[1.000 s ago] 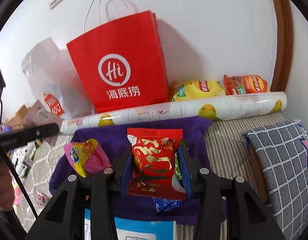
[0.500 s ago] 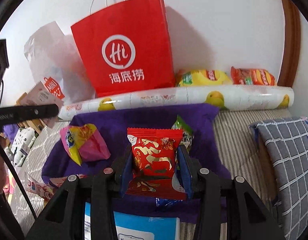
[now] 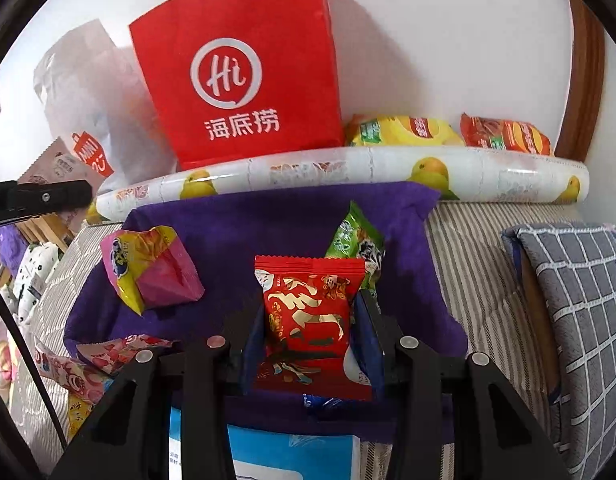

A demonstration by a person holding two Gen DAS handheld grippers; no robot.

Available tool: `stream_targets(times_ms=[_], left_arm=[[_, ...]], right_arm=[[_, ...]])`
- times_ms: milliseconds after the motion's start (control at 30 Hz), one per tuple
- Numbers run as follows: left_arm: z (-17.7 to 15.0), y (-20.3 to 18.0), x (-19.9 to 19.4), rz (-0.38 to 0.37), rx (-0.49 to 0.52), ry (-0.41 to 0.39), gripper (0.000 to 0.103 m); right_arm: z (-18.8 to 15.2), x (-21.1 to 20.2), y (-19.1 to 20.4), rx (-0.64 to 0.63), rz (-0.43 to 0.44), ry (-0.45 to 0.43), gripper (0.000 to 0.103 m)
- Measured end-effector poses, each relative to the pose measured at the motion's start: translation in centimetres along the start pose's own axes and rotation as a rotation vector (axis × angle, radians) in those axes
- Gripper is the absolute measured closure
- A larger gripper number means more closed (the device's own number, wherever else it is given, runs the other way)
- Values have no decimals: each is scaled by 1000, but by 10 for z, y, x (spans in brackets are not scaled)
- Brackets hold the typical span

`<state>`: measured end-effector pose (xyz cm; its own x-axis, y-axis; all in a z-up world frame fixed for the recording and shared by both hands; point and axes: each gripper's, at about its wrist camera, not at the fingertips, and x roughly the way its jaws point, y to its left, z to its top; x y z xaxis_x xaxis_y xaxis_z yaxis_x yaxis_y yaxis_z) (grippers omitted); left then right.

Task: Organize snacks
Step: 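Lift and carry the red-gold and pale pink packets over the purple towel, then open the right tool to drop the red-gold packet while the left tool drops the pale pink packet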

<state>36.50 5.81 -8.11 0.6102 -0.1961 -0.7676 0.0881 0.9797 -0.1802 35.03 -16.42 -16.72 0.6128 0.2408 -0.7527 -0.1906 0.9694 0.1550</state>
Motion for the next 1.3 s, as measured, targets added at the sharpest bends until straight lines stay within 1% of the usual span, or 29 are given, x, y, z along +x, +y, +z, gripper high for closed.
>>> stream_targets(times_ms=[133, 333, 633, 967, 1000, 1033, 1100, 1200, 1300], left_arm=[[1, 3, 1, 4, -10, 3, 81], [0, 5, 3, 7, -17, 12, 81], [-1, 3, 4, 11, -4, 18, 81], [-2, 3, 7, 10, 1, 27, 81], [-2, 3, 7, 10, 3, 27, 81], [-2, 3, 8, 11, 4, 27, 81], [-2, 2, 8, 11, 3, 28, 81], [-2, 3, 9, 11, -3, 31, 81], [-3, 0, 13, 5, 4, 43, 81]], right_arm=[[0, 3, -3, 27, -25, 8, 60], [0, 5, 0, 12, -51, 17, 60], [0, 4, -3, 34, -48, 19, 59], [0, 4, -1, 23, -52, 21, 57], [0, 2, 0, 25, -50, 17, 56], [0, 1, 0, 26, -48, 10, 51], [1, -4, 0, 26, -44, -7, 45], [3, -14, 0, 36, -38, -51, 44], [5, -22, -3, 49, -43, -87, 40]])
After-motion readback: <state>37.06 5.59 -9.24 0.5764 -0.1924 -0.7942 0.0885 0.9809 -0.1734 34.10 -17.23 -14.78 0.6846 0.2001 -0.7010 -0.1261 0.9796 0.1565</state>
